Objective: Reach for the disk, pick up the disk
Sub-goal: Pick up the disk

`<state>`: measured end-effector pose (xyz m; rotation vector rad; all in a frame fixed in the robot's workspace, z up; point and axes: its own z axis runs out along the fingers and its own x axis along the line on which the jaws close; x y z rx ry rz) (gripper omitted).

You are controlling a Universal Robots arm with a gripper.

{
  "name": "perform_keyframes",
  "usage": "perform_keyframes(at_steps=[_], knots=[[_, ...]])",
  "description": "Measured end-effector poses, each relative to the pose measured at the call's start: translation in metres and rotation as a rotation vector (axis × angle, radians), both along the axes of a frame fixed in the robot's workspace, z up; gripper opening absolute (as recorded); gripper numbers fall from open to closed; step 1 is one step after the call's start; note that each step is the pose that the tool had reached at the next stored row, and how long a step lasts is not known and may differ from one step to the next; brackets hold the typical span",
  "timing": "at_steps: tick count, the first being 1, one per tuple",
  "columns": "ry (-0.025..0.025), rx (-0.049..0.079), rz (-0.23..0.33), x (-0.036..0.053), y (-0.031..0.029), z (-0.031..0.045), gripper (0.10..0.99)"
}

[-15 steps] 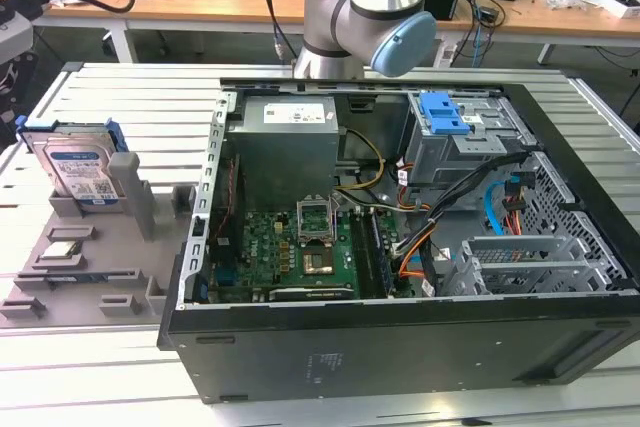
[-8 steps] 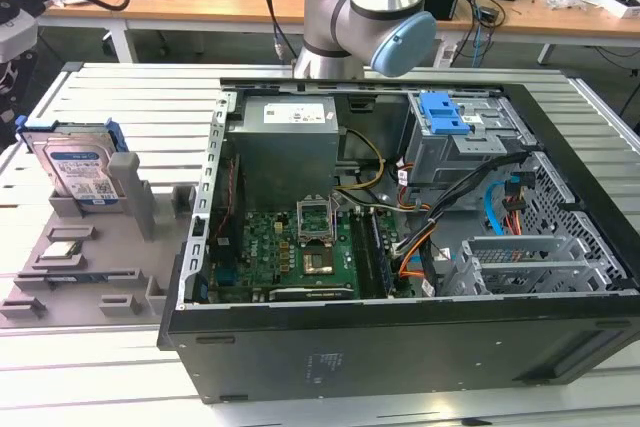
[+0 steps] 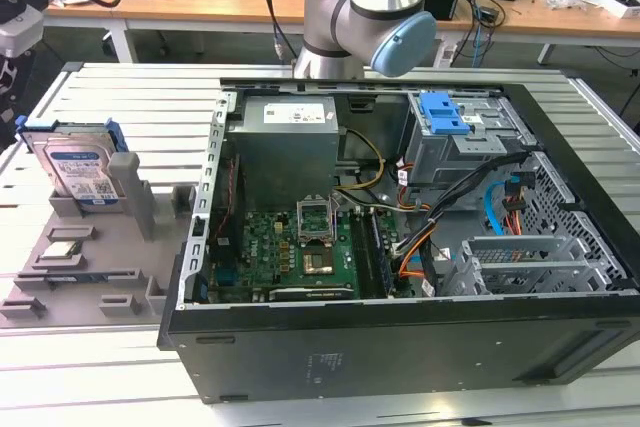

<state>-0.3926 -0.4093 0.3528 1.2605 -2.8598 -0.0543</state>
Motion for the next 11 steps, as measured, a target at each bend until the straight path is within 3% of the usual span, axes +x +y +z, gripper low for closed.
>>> perform_keyframes(at_steps=[11], knots=[[-0.0001,0.000,0.163,0.0000,0.0000,0.0000,0.106]])
